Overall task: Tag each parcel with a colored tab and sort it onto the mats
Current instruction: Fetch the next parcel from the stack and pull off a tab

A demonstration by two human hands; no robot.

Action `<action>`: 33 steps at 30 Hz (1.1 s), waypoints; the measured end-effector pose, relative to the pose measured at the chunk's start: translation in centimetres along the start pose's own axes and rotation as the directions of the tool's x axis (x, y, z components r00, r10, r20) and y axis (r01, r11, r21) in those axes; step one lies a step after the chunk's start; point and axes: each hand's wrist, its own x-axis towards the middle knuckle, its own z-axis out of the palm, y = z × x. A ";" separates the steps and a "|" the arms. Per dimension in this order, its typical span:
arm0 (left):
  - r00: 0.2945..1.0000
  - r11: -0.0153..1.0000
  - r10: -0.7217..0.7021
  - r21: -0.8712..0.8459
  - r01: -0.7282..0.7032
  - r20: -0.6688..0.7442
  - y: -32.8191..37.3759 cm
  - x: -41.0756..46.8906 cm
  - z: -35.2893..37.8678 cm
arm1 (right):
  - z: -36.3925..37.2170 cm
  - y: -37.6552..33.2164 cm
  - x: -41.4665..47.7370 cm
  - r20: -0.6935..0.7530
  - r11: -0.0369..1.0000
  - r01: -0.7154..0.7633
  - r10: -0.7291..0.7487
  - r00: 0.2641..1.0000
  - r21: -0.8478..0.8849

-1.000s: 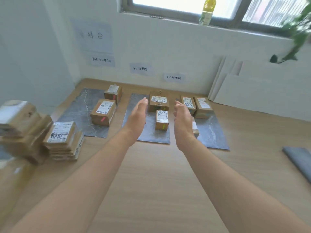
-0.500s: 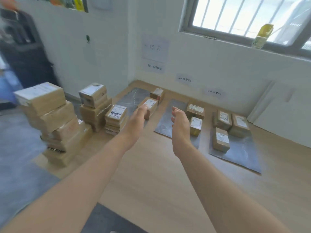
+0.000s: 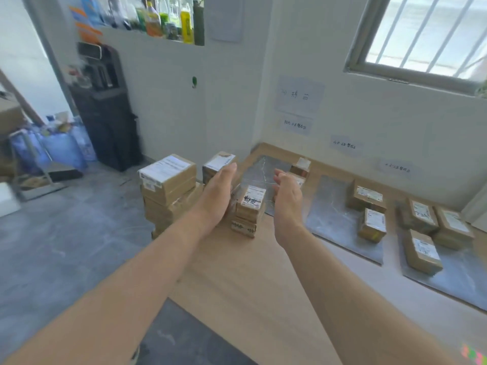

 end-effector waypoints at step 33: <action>0.962 0.999 0.018 0.030 -0.011 -0.274 -0.5 7.5 -21.2 | 20.6 2.8 3.3 0.156 0.989 -0.099 0.115 0.981 -0.109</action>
